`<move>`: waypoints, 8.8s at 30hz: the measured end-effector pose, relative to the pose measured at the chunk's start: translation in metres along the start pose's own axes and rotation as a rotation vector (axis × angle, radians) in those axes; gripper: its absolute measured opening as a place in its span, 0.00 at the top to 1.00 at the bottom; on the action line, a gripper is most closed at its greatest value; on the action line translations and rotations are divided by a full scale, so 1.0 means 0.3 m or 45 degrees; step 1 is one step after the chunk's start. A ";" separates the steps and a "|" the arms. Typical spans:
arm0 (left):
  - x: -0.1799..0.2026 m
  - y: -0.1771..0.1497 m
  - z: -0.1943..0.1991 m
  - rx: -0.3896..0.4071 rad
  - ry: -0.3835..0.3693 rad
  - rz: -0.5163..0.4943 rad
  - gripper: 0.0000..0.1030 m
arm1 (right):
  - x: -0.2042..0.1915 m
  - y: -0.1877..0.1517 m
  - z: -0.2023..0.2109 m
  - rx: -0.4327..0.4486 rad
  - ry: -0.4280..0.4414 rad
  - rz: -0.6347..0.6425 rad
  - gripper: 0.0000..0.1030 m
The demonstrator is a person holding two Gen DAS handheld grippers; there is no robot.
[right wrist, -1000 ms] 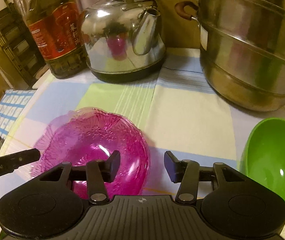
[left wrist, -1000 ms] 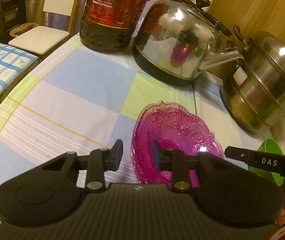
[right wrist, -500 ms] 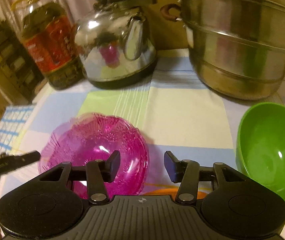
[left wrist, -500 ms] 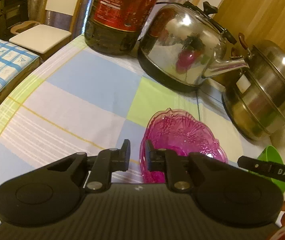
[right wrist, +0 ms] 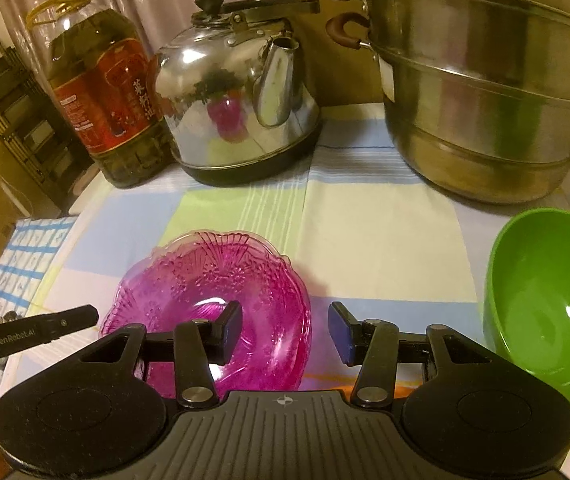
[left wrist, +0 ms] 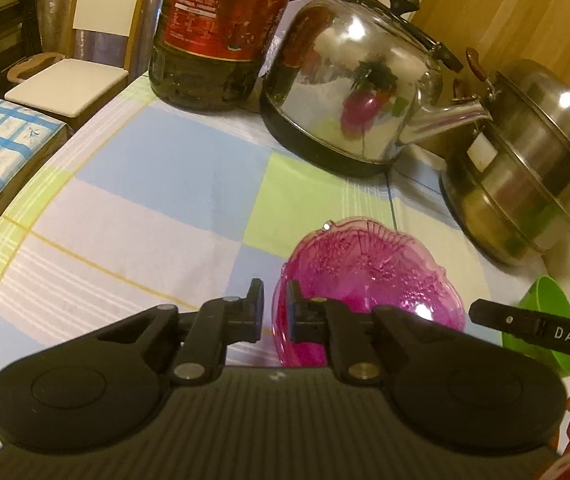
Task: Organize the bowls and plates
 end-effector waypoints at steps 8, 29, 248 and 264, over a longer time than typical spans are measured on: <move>0.001 0.004 -0.029 -0.018 -0.040 -0.008 0.90 | 0.021 0.006 -0.053 -0.044 -0.011 -0.001 0.74; -0.019 -0.001 -0.025 -0.020 -0.046 0.069 0.90 | 0.033 0.021 -0.027 -0.029 0.015 -0.046 0.95; 0.589 -0.193 0.235 -0.092 -0.144 -0.237 0.89 | 0.286 -0.255 0.497 0.045 -0.166 -0.312 0.88; 0.580 -0.193 0.209 -0.087 -0.134 -0.234 0.89 | 0.297 -0.261 0.461 0.029 -0.190 -0.301 0.87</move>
Point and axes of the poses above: each gripper's, at about its wrist camera, not at the fingertips, and z roughly against the way its jaws point, x to its right, y to its top, the point moved 10 cm from there along -z, roughly the way its jaws point, and after that the axes turned 13 degrees about -z, right-handed, at the moved point
